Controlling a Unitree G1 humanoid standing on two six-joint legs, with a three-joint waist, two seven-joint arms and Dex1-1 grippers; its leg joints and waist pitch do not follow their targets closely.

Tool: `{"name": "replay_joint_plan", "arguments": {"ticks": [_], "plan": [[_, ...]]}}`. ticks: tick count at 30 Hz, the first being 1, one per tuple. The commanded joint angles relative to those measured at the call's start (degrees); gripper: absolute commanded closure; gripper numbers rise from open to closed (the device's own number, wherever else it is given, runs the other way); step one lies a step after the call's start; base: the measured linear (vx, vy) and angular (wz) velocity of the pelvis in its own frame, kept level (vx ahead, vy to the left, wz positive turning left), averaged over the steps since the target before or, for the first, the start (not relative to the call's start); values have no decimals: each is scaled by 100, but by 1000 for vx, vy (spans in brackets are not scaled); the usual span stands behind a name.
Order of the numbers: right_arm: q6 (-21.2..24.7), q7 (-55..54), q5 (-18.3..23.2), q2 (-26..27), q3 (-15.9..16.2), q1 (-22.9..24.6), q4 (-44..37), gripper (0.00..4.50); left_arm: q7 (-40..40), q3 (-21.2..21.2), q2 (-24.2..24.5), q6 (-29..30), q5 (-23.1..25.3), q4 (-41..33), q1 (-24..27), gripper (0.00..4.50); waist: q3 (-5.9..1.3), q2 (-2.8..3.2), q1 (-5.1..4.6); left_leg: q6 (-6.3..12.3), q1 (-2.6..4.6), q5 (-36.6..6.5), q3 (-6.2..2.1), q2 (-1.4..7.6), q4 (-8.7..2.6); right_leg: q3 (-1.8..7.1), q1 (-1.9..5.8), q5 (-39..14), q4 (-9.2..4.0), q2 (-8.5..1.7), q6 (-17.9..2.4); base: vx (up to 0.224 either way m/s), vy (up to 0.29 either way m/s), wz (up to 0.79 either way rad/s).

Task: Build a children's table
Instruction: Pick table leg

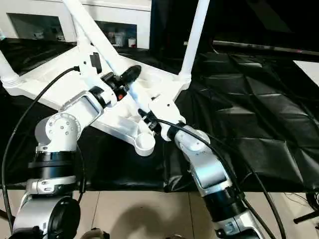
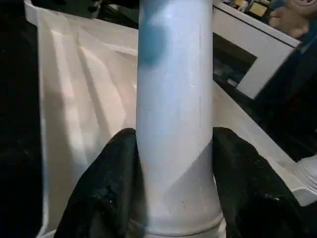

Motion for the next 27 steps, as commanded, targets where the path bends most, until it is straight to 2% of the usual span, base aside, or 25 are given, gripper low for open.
{"name": "replay_joint_plan", "arguments": {"ticks": [1,2,4,5,7,10,12,13,14,15,16,17,18,20,22,24,27], "plan": [[-103,-40,-119,-5,58,-89,11,259,24,-107,-54,39,-44,8,-116,248,-433,-12,-17,-100,99,-1164,77,-82,-368,129,312,-908,-416,-139,-715,0,0,0],[-167,14,-94,18,68,-91,33,259,-11,-109,-57,50,-73,-10,-107,253,-436,-7,-19,-108,104,-1161,78,-83,-363,132,306,-876,-416,-138,-715,0,0,0],[-189,131,22,55,46,-84,50,203,-43,-114,-58,62,-94,-24,-101,256,-438,-16,-19,-73,103,-1174,78,-84,-361,131,313,-830,-409,-136,-737,0,0,0],[-113,296,309,134,-81,-53,-39,189,-123,-129,-43,70,-137,-40,-104,259,-437,8,-17,-66,112,-1192,77,-81,-364,133,306,-833,-409,-139,-747,0,0,0],[-76,448,404,94,-92,-51,-118,187,-230,-168,4,82,-158,-42,-115,259,-442,-2,-17,-31,112,-1196,74,-78,-363,131,318,-763,-405,-135,-771,0,0,0],[387,981,1010,1,-330,-48,-314,152,-886,-403,253,184,-242,-88,-121,260,-446,14,-6,25,118,-1134,69,-78,-367,131,326,-633,-385,-128,-840,0,0,0],[544,1182,1238,-61,-436,-55,-388,147,-1168,-523,378,203,-241,-109,-113,261,-452,23,6,39,124,-1089,68,-71,-362,134,327,-547,-369,-136,-895,0,0,0],[954,1584,1821,-184,-739,-97,-511,147,-1821,-763,658,237,-285,-164,-77,261,-445,32,12,76,149,-1170,72,-75,-373,132,325,-635,-386,-131,-957,0,0,0],[1265,1839,2161,-279,-880,-130,-576,147,-2144,-855,802,292,-338,-182,-66,261,-446,44,16,74,148,-1180,72,-66,-374,136,322,-629,-376,-134,-978,0,0,0],[1265,1839,2161,-279,-880,-130,-576,147,-2144,-855,802,292,-338,-182,-66,261,-443,45,13,86,153,-1199,70,-77,-374,131,328,-630,-377,-125,-1001,0,0,0],[1468,2009,2376,-342,-965,-153,-617,147,-2346,-908,894,332,-375,-192,-61,261,-438,47,1,34,135,-1165,71,-61,-383,129,333,-538,-369,-138,-1093,0,0,0],[1918,2544,2791,-647,-1037,-208,-685,147,-2976,-1044,1167,495,-533,-251,-67,262,-445,42,15,27,149,-1172,72,-61,-376,128,348,-563,-365,-141,-1128,0,0,0],[2154,2717,2950,-751,-1071,-235,-695,147,-3237,-1109,1283,564,-593,-281,-71,262,-446,39,17,27,152,-1149,74,-65,-376,128,349,-572,-359,-144,-1147,0,0,0],[2306,2992,3055,-907,-1062,-265,-664,147,-3751,-1270,1507,668,-713,-418,-54,262,-428,30,26,-8,134,-1155,83,-63,-380,136,344,-747,-368,-164,-1167,0,0,0],[2486,3244,3012,-1099,-902,-319,-585,147,-4281,-1468,1763,830,-875,-618,-41,262,-424,29,20,-55,134,-1215,76,-60,-390,132,346,-909,-377,-171,-1155,0,0,0],[2514,3357,2847,-1249,-693,-344,-509,147,-4591,-1559,1896,848,-962,-680,-53,262,-405,25,9,-130,148,-1325,80,-58,-397,135,318,-1227,-413,-176,-1079,0,0,0],[2565,3424,2856,-1284,-596,-336,-475,147,-4653,-1544,1912,874,-988,-643,-113,262,-403,18,21,-209,165,-1436,77,-48,-401,139,301,-1551,-433,-188,-989,0,0,0]]}}
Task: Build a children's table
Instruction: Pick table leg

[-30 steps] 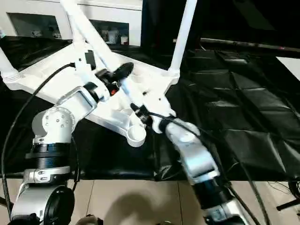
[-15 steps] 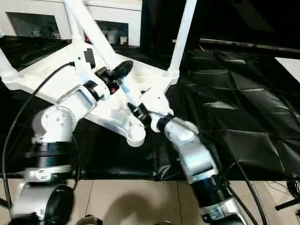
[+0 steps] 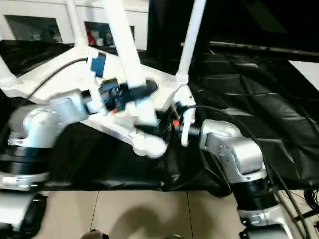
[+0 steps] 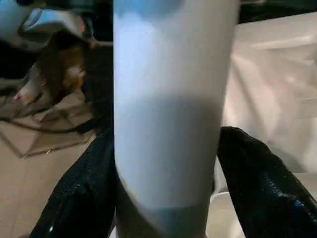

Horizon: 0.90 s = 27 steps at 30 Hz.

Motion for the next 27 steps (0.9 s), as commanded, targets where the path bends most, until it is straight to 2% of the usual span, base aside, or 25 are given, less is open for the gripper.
{"name": "replay_joint_plan", "arguments": {"ticks": [1,2,4,5,8,10,16,19,20,21,23,25,26,27], "plan": [[228,-52,-107,-148,54,-14,162,175,-358,-22,-7,32,-289,-199,-142,262,-403,22,14,-213,121,-1446,76,-50,-397,135,281,-1590,-463,-193,-961,0,0,0],[282,-50,-60,-152,63,-21,157,182,-397,-24,10,30,-299,-187,-154,262,-405,8,22,-217,129,-1463,75,-50,-399,132,271,-1654,-470,-190,-943,0,0,0],[364,-38,8,-152,72,-30,148,187,-449,-32,38,23,-306,-174,-167,262,-406,16,26,-217,124,-1438,70,-48,-404,130,276,-1636,-465,-190,-937,0,0,0],[456,7,45,-147,71,-31,138,212,-520,-46,74,7,-305,-158,-174,262,-409,12,28,-226,120,-1443,70,-51,-403,128,276,-1636,-467,-192,-926,0,0,0],[470,35,38,-153,82,-33,152,224,-554,-52,92,-19,-284,-122,-177,262,-415,8,30,-232,103,-1383,69,-53,-402,129,283,-1558,-457,-192,-920,0,0,0],[457,43,22,-166,99,-24,170,248,-574,-36,95,-24,-273,-106,-173,262,-424,7,31,-235,104,-1305,69,-51,-399,127,287,-1434,-442,-193,-948,0,0,0],[361,-104,-38,-137,104,-3,218,259,-592,-42,93,-84,-188,-75,-156,262,-435,3,30,-203,97,-1164,75,-57,-388,126,298,-1220,-420,-186,-1000,0,0,0],[347,-143,-26,-74,54,-2,243,259,-574,-49,79,-107,-169,-84,-133,262,-428,7,31,-203,102,-1211,76,-54,-392,126,293,-1272,-424,-189,-1007,0,0,0],[339,-149,-37,-62,55,2,240,259,-547,-44,65,-134,-160,-109,-109,262,-427,-16,27,-199,100,-1222,79,-55,-391,125,295,-1299,-427,-187,-998,0,0,0],[310,-155,-71,-64,74,6,237,259,-499,-29,44,-139,-160,-123,-93,262,-423,-15,33,-204,98,-1239,80,-56,-392,126,294,-1377,-435,-192,-976,0,0,0],[124,-177,-238,-89,168,5,243,259,-403,-26,18,-196,-99,-119,-85,262,-418,-8,33,-223,104,-1292,76,-49,-396,126,283,-1509,-448,-198,-929,0,0,0],[-311,-522,-615,-4,221,-27,367,259,10,-5,-81,-371,154,-15,-153,262,-418,-11,33,-242,98,-1289,76,-50,-393,127,279,-1538,-452,-203,-897,0,0,0],[-358,-652,-662,65,192,-51,422,224,249,-22,-125,-500,336,26,-185,262,-416,-33,21,-247,88,-1281,76,-41,-398,129,278,-1542,-456,-203,-880,0,0,0],[-373,-980,-673,250,60,-93,503,189,583,-12,-207,-569,502,45,-217,262,-418,-29,18,-268,96,-1282,73,-47,-397,125,276,-1584,-460,-206,-859,0,0,0]]}}
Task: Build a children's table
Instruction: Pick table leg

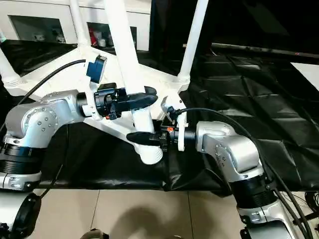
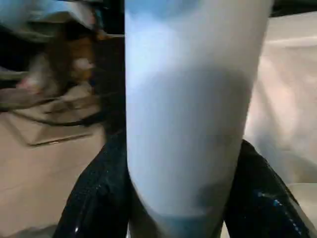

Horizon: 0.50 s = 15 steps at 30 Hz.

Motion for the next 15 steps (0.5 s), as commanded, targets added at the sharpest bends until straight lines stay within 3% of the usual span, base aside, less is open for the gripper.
{"name": "replay_joint_plan", "arguments": {"ticks": [1,4,6,15], "plan": [[-71,-889,-445,179,-204,-44,343,189,709,46,-173,-177,280,-25,-231,262,-414,-12,-1,-276,88,-1256,73,-43,-398,132,274,-1563,-452,-202,-854,0,0,0],[-30,-1347,-615,365,-170,-40,329,178,1102,11,-310,-233,447,-124,-213,262,-418,-28,0,-333,100,-1269,72,-55,-400,127,268,-1585,-461,-187,-803,0,0,0],[50,-1589,-668,494,-180,-38,344,147,1196,-79,-333,-343,594,-170,-190,262,-424,-23,-5,-325,83,-1200,67,-60,-406,129,276,-1527,-450,-187,-743,0,0,0],[174,-2147,-878,801,-152,-99,405,147,1449,-282,-370,-594,967,-161,-190,262,-435,-18,-15,-304,83,-1094,75,-64,-397,133,286,-1106,-408,-173,-812,0,0,0]]}}
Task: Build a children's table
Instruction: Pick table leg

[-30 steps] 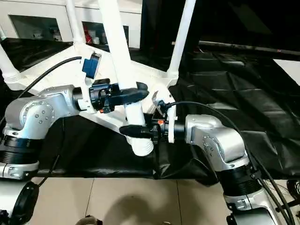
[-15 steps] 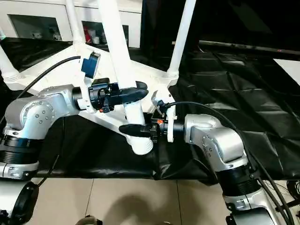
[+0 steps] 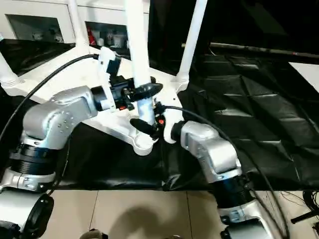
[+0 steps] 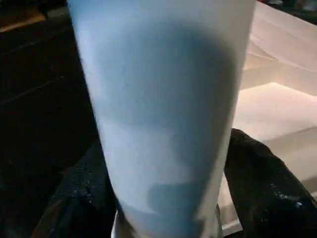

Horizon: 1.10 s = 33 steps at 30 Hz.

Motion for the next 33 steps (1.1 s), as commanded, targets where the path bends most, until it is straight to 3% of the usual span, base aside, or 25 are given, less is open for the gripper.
{"name": "replay_joint_plan", "arguments": {"ticks": [1,9,10,11,15,16,19,27,33], "plan": [[89,-168,-31,10,-129,-87,46,175,66,-73,-23,-96,62,-141,-99,262,-432,6,1,-299,97,-1111,77,-63,-397,134,291,-1111,-413,-174,-820,0,0,0],[53,450,414,-76,-284,-12,-95,233,5,-202,76,-371,332,-32,-58,262,-426,0,4,-261,109,-1335,73,-54,-403,134,290,-1363,-449,-178,-726,0,0,0],[33,693,509,-165,-263,33,-164,236,-41,-216,106,-415,358,-1,-49,227,-417,-4,4,-243,97,-1301,75,-55,-405,135,286,-1351,-452,-182,-734,0,0,0],[87,1221,738,-400,-226,146,-321,249,-289,-88,143,-241,85,60,-26,192,-423,-15,9,-234,95,-1271,80,-58,-398,135,293,-1351,-450,-187,-748,0,0,0],[222,1962,1105,-748,-226,262,-528,256,-802,171,194,25,-464,104,30,183,-431,-27,37,-115,84,-1162,84,-63,-380,131,319,-1216,-427,-182,-851,0,0,0],[291,2225,1209,-887,-210,266,-580,258,-1079,227,255,115,-675,63,87,159,-425,-58,28,-82,74,-1143,90,-70,-376,126,321,-1225,-427,-181,-913,0,0,0],[331,2545,1264,-1088,-143,249,-612,259,-1474,326,352,348,-1033,15,161,149,-426,-21,36,-80,86,-1172,85,-63,-374,124,311,-1270,-419,-185,-981,0,0,0],[395,3197,1486,-1460,-139,22,-505,259,-1903,494,457,680,-1483,116,210,206,-413,-37,46,-123,110,-1339,82,-41,-382,123,286,-1550,-440,-199,-994,0,0,0],[403,3422,1456,-1541,-45,-3,-527,259,-1831,392,422,611,-1394,140,224,257,-417,-51,58,-127,111,-1274,83,-37,-381,125,288,-1497,-443,-196,-960,0,0,0]]}}
